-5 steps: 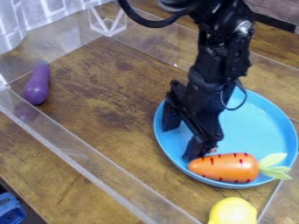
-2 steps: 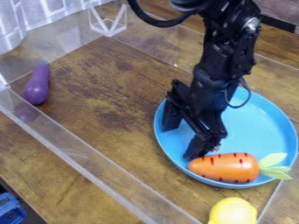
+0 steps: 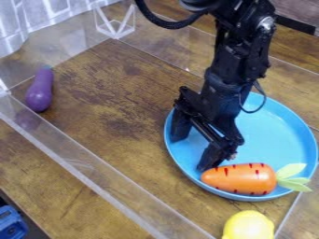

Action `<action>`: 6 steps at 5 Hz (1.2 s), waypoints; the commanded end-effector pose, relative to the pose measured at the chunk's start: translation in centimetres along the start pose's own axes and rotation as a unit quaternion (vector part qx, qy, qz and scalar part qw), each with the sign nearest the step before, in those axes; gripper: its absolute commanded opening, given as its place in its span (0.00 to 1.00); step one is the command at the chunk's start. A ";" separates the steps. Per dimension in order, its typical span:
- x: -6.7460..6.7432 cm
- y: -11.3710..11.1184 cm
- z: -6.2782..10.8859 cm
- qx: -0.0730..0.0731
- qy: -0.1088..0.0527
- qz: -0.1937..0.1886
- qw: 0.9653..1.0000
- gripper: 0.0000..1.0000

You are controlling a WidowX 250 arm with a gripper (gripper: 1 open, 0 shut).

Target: Move the carrot to the right side

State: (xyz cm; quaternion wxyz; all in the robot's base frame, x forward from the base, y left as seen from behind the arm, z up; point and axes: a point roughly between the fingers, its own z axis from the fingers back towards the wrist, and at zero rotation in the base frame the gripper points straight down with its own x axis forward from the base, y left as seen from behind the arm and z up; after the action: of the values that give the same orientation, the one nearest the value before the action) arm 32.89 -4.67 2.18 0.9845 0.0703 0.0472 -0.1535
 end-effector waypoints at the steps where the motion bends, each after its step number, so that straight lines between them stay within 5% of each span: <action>1: -0.2 1.8 -0.1 0.000 -0.001 -0.004 1.000 1.00; 4: -1.1 1.2 -0.6 -0.003 0.002 -0.021 1.000 1.00; 5: -0.7 0.4 -0.7 -0.003 0.002 -0.033 0.999 0.00; 6: -0.4 -0.3 -0.7 -0.003 0.002 -0.048 0.999 1.00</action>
State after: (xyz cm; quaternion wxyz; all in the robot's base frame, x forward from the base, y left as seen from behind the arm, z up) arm 32.55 -4.40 2.01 0.9767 0.0676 0.0484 -0.1979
